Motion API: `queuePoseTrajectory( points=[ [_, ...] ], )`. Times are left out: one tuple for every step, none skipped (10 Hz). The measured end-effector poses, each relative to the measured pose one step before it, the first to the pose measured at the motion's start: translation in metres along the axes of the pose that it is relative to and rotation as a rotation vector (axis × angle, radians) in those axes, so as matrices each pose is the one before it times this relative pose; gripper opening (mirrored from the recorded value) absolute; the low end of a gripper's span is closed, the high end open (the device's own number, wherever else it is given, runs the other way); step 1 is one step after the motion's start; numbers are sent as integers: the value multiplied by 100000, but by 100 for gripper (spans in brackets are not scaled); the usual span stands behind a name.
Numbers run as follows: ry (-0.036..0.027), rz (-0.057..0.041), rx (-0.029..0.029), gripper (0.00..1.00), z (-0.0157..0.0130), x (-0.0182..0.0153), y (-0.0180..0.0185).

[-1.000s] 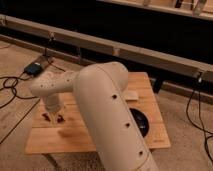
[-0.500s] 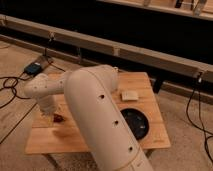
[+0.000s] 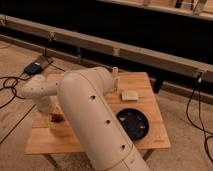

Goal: Place the pepper in the ceramic cup

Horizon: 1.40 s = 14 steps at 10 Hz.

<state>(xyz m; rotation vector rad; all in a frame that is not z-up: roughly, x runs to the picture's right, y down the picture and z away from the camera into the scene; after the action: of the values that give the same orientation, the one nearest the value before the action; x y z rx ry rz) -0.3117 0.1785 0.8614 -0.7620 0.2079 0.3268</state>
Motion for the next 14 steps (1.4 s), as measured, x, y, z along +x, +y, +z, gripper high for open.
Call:
queuePoseTrajectory(
  points=[
    [-164, 108, 273, 42, 13, -191, -112],
    [-198, 254, 131, 32, -6, -138, -70],
    [-339, 514, 183, 23, -81, -82, -140],
    [-1109, 977, 85, 10, -328, -116, -196],
    [-1598, 815, -147, 3, -528, -171, -71],
    [-1551, 948, -230, 0, -677, -49, -58],
    [-3371, 1521, -295, 0, -1089, -274, -142],
    [-4472, 1920, -453, 0, -1336, -364, -217],
    [-2670, 1297, -228, 0, -783, -189, -196],
    [-4988, 2494, -349, 0, -1442, -408, -459],
    [-3396, 2240, 29, 0, -943, -236, -584],
    [-2910, 2252, 282, 0, -770, -148, -714],
    [-2191, 2071, 194, 0, -570, -57, -663],
    [-1856, 1873, 620, 0, -404, 8, -812]
  ],
)
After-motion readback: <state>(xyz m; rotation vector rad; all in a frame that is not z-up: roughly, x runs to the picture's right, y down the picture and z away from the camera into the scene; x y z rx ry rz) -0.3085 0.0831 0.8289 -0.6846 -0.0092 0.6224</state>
